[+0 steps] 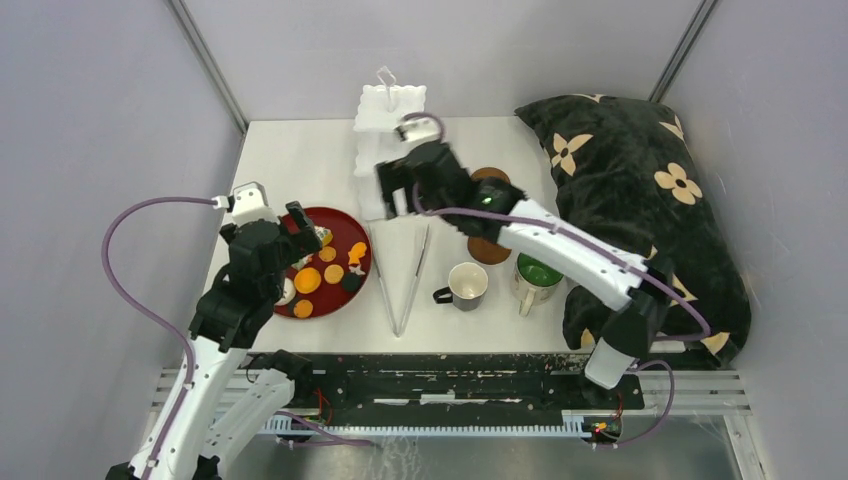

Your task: Serve the afternoon tea

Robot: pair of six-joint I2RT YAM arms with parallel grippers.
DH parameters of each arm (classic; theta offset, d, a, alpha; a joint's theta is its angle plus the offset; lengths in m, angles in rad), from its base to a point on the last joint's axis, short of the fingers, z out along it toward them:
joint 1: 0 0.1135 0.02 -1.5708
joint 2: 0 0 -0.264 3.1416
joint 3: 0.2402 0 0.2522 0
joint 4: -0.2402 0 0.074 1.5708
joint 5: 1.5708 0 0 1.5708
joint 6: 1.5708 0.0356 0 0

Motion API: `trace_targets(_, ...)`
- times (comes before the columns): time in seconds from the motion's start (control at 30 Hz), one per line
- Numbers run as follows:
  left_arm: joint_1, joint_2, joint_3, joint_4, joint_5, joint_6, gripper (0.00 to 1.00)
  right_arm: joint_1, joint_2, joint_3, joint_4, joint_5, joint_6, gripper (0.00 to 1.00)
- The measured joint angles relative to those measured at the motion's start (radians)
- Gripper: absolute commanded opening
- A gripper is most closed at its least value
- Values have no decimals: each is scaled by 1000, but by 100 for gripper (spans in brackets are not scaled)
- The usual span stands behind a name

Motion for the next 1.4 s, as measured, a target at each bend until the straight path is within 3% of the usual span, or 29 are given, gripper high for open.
trace_targets(0.2, 0, 38, 46, -66, -38, -2, 99, 153, 220, 50, -36, -105, 90, 98)
trace_targets(0.57, 0, 28, 40, -74, -53, -10, 99, 177, 278, -102, -52, -136, 268, 70)
trace_targets(0.73, 0, 49, 20, -66, -29, -25, 99, 185, 314, -107, -69, -87, 350, 73)
trace_targets(1.03, 0, 58, -18, -49, 21, -51, 99, 174, 481, 17, -273, 66, 528, 77)
trace_targets(1.4, 0, 41, -70, -27, 66, -69, 99, 143, 492, -4, -289, 46, 596, 60)
